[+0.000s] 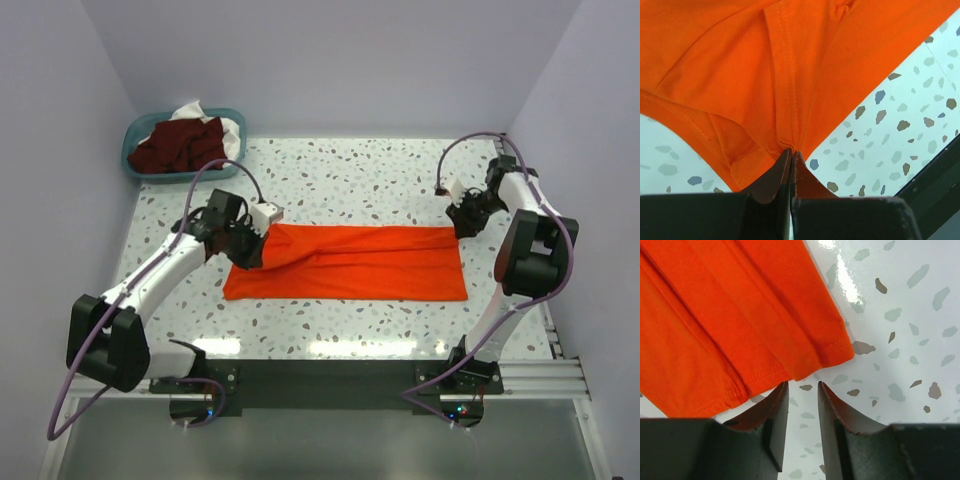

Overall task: Fold and stack the t-shirts
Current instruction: Fold the tshirt

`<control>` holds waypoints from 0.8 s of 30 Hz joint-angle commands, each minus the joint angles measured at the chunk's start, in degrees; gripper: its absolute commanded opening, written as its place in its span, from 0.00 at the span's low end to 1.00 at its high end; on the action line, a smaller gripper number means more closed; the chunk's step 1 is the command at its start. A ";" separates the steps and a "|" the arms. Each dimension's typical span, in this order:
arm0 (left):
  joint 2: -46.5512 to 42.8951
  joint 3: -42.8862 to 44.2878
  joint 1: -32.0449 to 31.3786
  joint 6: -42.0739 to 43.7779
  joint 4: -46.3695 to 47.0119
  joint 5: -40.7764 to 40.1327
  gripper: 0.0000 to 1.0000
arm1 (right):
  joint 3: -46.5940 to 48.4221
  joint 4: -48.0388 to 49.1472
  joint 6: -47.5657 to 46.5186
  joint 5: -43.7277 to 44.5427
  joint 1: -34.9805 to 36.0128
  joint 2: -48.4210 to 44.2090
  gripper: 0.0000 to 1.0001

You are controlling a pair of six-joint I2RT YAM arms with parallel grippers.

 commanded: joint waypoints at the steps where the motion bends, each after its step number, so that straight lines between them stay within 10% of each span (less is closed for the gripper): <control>1: 2.67 -0.78 -0.55 4.97 -0.46 4.92 0.00 | 0.15 -2.57 -3.94 1.09 -0.28 -3.71 0.35; 12: 9.08 -0.43 -7.93 12.44 -1.42 7.03 0.00 | 6.38 -8.28 5.00 -3.64 0.94 -4.59 0.49; 19: 5.25 3.17 -5.40 21.67 -8.29 10.28 0.41 | 3.67 -2.24 21.00 -13.40 9.72 -8.01 0.54; 24: 3.27 6.95 7.34 16.59 -1.53 13.37 0.61 | -1.17 14.10 38.55 -16.48 21.76 -9.52 0.53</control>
